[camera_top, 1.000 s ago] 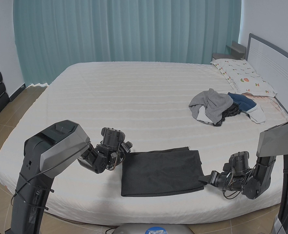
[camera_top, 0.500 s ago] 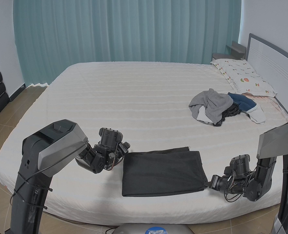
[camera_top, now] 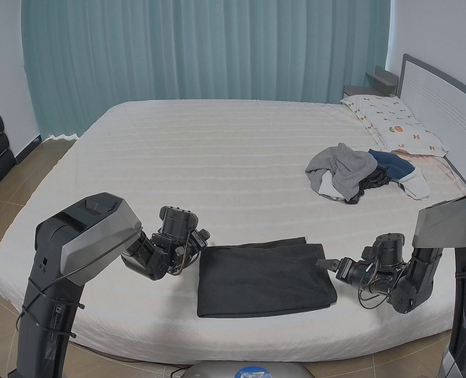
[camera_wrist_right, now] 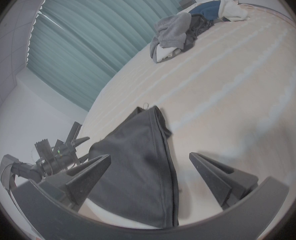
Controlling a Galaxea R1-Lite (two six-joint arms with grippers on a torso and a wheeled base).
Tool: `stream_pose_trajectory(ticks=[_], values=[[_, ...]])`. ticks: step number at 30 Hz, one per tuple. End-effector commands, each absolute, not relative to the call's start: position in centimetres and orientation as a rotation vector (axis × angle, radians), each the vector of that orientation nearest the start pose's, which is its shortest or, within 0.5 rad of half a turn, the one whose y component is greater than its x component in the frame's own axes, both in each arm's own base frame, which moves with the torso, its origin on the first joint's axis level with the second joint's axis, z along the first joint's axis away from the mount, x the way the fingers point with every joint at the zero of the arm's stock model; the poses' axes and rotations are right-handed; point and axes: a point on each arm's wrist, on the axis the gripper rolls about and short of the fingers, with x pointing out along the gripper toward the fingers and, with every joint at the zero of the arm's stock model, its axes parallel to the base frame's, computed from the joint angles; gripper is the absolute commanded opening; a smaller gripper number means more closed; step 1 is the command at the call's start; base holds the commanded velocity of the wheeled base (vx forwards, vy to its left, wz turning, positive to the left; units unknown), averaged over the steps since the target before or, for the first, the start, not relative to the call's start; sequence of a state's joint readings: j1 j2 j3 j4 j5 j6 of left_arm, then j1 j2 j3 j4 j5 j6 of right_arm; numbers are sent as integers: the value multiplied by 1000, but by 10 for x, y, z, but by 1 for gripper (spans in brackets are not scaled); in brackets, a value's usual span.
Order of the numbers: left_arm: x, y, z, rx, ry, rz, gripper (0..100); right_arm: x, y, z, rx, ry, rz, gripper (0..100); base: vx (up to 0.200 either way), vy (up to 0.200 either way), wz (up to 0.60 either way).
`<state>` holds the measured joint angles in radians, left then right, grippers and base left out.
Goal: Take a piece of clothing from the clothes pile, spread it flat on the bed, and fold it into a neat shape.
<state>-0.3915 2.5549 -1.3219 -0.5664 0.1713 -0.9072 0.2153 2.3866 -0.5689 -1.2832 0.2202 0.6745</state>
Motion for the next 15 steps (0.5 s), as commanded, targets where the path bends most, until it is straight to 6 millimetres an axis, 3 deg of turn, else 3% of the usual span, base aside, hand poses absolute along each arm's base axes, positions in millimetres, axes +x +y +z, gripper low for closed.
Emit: stream_pose_trajectory(ticks=[1, 6, 12, 13, 15], values=[[425, -171, -38, -686, 685, 95, 100, 371, 81, -42, 657, 660, 210, 100, 0, 0, 0], [425, -171, -37, -688, 684, 95, 100, 403, 90, -36, 658, 678, 205, 100, 0, 0, 0], [425, -171, -36, -698, 682, 99, 100, 411, 96, -38, 653, 671, 209, 100, 0, 0, 0], [425, -171, -36, -702, 681, 99, 100, 411, 96, -38, 653, 671, 209, 0, 0, 0, 0], [426, -171, -35, -702, 680, 99, 100, 411, 96, -38, 652, 667, 204, 0, 0, 0, 0]])
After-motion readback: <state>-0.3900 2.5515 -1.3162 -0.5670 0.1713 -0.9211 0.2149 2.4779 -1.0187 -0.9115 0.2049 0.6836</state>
